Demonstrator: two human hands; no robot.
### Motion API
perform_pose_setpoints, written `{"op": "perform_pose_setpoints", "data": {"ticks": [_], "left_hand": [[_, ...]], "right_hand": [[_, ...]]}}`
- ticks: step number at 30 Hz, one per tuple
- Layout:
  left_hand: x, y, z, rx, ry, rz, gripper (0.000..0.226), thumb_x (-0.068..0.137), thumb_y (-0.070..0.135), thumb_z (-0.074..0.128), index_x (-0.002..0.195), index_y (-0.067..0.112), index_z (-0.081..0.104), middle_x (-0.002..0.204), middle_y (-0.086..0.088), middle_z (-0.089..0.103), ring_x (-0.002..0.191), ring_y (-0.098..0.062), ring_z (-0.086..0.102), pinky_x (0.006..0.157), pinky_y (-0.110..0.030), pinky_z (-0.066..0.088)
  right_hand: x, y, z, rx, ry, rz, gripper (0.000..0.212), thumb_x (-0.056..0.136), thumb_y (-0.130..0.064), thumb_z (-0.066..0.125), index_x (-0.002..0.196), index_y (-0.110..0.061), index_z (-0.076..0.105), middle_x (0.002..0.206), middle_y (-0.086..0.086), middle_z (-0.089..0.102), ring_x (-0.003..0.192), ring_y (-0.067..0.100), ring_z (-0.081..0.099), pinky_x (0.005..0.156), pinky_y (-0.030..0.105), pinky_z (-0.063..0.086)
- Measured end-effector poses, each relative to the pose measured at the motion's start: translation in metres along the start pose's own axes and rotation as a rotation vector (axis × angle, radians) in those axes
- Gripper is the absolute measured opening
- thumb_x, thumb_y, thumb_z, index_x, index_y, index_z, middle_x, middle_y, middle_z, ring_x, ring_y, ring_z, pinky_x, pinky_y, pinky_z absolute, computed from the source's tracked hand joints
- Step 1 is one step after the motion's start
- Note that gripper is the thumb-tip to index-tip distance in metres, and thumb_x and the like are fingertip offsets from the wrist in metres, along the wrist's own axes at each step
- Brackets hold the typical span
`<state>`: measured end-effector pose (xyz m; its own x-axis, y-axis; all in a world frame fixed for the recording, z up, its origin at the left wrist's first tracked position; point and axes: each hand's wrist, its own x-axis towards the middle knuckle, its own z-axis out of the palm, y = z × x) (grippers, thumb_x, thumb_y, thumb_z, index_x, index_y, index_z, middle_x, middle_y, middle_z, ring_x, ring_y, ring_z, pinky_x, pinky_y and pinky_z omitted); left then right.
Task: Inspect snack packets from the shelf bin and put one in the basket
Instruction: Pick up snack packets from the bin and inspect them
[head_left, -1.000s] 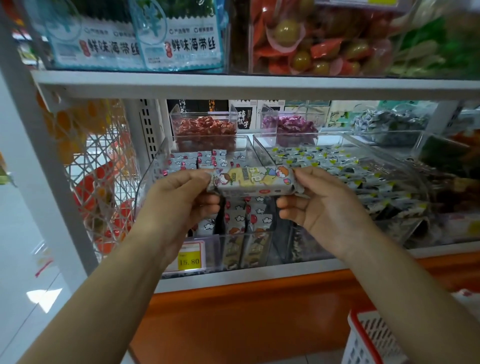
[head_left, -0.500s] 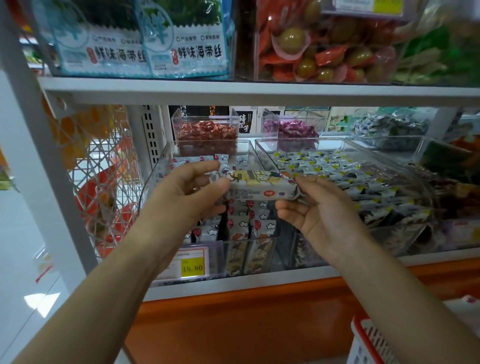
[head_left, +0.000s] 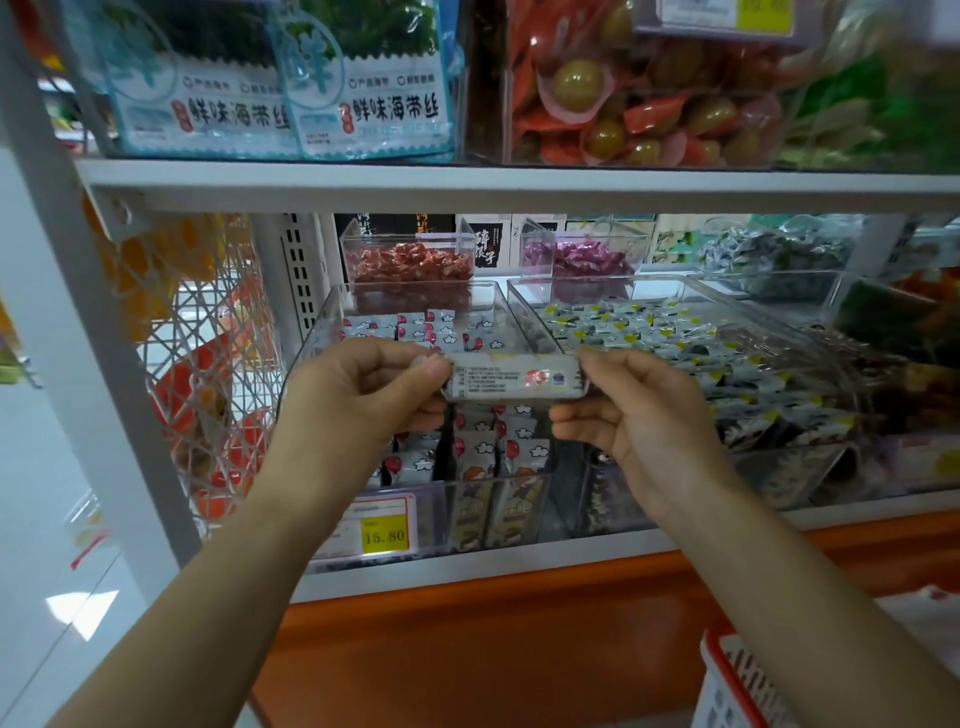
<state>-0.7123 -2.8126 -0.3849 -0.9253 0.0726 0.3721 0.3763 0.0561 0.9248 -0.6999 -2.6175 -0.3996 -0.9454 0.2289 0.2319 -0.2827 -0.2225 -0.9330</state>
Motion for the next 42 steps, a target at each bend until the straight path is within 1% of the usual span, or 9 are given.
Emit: {"op": "perform_pose_setpoints", "data": {"ticks": [7, 14, 25, 29, 32, 34, 38, 40, 42], "left_hand": [[-0.0007, 0.0012, -0.0004, 0.048, -0.109, 0.106, 0.030, 0.066, 0.023, 0.067, 0.094, 0.013, 0.061, 0.086, -0.014, 0.067, 0.077, -0.022, 0.069, 0.070, -0.023, 0.057], [0.0000, -0.0038, 0.0021, 0.065, -0.055, 0.126, 0.012, 0.085, 0.015, 0.061, 0.083, 0.005, 0.056, 0.073, -0.004, 0.069, 0.071, -0.015, 0.069, 0.066, -0.022, 0.056], [0.0039, -0.0070, 0.0014, -0.114, 0.041, -0.029, 0.015, 0.084, 0.011, 0.063, 0.070, 0.010, 0.057, 0.066, -0.002, 0.068, 0.064, -0.017, 0.068, 0.061, -0.020, 0.054], [0.0038, -0.0045, -0.0024, -0.039, -0.003, 0.002, 0.009, 0.082, 0.007, 0.063, 0.085, 0.015, 0.061, 0.076, -0.002, 0.068, 0.068, -0.016, 0.068, 0.066, -0.022, 0.055], [0.0020, -0.0023, -0.0039, 0.062, -0.072, 0.021, 0.035, 0.083, 0.005, 0.062, 0.107, 0.031, 0.061, 0.097, 0.000, 0.063, 0.079, -0.017, 0.069, 0.077, -0.029, 0.055], [0.0015, -0.0022, -0.0052, 0.022, -0.110, -0.056, 0.044, 0.085, 0.004, 0.061, 0.112, 0.039, 0.058, 0.107, 0.004, 0.059, 0.084, -0.015, 0.070, 0.074, -0.022, 0.056], [0.0027, -0.0013, -0.0048, -0.167, -0.188, -0.266, 0.026, 0.082, 0.014, 0.062, 0.107, 0.018, 0.065, 0.102, -0.002, 0.071, 0.094, -0.017, 0.069, 0.081, -0.027, 0.056], [0.0022, -0.0018, -0.0032, -0.144, -0.187, -0.260, 0.029, 0.075, 0.030, 0.061, 0.097, 0.014, 0.070, 0.097, 0.003, 0.073, 0.094, -0.013, 0.069, 0.082, -0.025, 0.056], [0.0031, -0.0030, -0.0018, -0.087, -0.149, -0.236, 0.028, 0.075, 0.032, 0.059, 0.091, 0.014, 0.073, 0.096, 0.006, 0.073, 0.092, -0.011, 0.069, 0.081, -0.023, 0.056]], "right_hand": [[-0.0009, -0.0027, -0.0027, 0.005, 0.051, 0.009, 0.023, 0.093, -0.012, 0.052, 0.073, -0.004, 0.058, 0.060, 0.007, 0.070, 0.048, 0.017, 0.065, 0.044, 0.023, 0.053], [-0.0005, 0.0004, -0.0027, -0.018, 0.034, -0.062, 0.026, 0.096, -0.015, 0.048, 0.074, -0.006, 0.058, 0.062, 0.006, 0.069, 0.052, 0.016, 0.065, 0.049, 0.023, 0.053], [0.0006, 0.0008, -0.0007, -0.037, 0.008, -0.085, 0.018, 0.096, -0.012, 0.048, 0.080, -0.006, 0.057, 0.068, 0.006, 0.070, 0.058, 0.019, 0.067, 0.054, 0.024, 0.054], [-0.0001, 0.0008, -0.0002, 0.027, -0.022, 0.004, 0.011, 0.092, -0.014, 0.054, 0.089, -0.010, 0.063, 0.084, 0.009, 0.068, 0.063, 0.023, 0.068, 0.054, 0.028, 0.055], [0.0004, 0.0021, -0.0025, -0.058, -0.032, -0.008, 0.009, 0.090, -0.009, 0.056, 0.093, -0.009, 0.065, 0.101, 0.015, 0.061, 0.067, 0.020, 0.067, 0.059, 0.026, 0.056], [0.0020, 0.0011, -0.0040, -0.062, -0.046, -0.042, 0.011, 0.089, -0.001, 0.056, 0.088, -0.009, 0.063, 0.099, 0.013, 0.061, 0.072, 0.017, 0.067, 0.061, 0.025, 0.056], [0.0032, -0.0015, -0.0054, -0.133, -0.073, -0.131, 0.020, 0.084, 0.007, 0.058, 0.078, -0.012, 0.061, 0.091, 0.002, 0.065, 0.082, 0.017, 0.067, 0.070, 0.030, 0.057], [0.0029, -0.0017, -0.0059, -0.168, -0.083, -0.150, 0.023, 0.083, 0.006, 0.059, 0.074, -0.014, 0.061, 0.089, -0.003, 0.068, 0.080, 0.016, 0.067, 0.077, 0.037, 0.057], [0.0027, -0.0016, -0.0056, -0.174, -0.082, -0.146, 0.026, 0.085, 0.000, 0.059, 0.068, -0.019, 0.062, 0.087, -0.007, 0.070, 0.079, 0.016, 0.065, 0.079, 0.041, 0.057]]}}
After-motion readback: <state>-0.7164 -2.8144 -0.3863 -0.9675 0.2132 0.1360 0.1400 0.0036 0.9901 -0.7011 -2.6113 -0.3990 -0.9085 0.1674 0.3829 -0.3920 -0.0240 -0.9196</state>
